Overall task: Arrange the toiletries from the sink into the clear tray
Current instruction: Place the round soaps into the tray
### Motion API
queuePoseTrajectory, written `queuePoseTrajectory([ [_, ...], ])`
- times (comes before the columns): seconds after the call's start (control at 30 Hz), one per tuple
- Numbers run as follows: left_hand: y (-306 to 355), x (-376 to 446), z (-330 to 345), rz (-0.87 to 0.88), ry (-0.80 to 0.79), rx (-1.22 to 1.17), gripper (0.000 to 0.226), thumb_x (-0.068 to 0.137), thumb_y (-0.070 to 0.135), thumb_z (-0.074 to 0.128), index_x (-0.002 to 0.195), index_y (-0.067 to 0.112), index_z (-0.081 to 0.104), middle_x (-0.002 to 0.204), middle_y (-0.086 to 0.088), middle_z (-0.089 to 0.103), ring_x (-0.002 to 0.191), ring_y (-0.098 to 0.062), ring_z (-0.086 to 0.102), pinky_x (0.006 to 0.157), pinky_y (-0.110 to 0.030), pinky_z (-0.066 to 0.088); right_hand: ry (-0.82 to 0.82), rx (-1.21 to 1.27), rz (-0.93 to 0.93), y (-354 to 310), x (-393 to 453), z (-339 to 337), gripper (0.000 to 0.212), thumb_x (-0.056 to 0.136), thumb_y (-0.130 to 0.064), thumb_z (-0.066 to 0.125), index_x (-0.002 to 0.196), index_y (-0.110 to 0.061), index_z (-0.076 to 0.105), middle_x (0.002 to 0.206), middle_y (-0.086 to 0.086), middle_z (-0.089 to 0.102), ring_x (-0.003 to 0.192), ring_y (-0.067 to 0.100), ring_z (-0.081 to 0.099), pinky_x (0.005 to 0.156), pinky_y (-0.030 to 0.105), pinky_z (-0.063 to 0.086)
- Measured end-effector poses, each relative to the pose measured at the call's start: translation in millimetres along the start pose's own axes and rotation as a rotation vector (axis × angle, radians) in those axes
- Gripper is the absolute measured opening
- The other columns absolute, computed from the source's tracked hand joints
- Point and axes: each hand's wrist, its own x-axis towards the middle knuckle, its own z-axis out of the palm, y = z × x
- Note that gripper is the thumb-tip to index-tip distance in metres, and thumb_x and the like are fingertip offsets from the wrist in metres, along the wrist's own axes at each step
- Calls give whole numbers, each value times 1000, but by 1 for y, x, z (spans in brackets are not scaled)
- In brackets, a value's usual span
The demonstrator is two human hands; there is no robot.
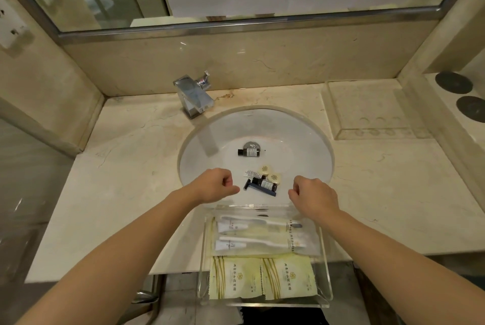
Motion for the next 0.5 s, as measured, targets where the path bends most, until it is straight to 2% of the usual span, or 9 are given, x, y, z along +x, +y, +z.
queuePoseTrajectory([
  [0.23, -6, 32, 3, -128, -48, -21, 24, 88, 31, 61, 71, 22, 48, 79, 5, 55, 73, -15, 52, 69, -27, 44, -86, 86, 47, -7, 26, 10, 11, 89, -25, 46, 80, -22, 52, 86, 3, 65, 79, 26, 59, 62, 30, 42],
  [0.5, -13, 73, 18, -215, -60, -73, 15, 90, 28, 57, 79, 19, 51, 85, 1, 59, 79, -19, 56, 72, -29, 43, -224, 143, 65, -8, 60, 32, 11, 88, -23, 46, 78, -23, 53, 85, 1, 64, 80, 23, 60, 64, 31, 47],
])
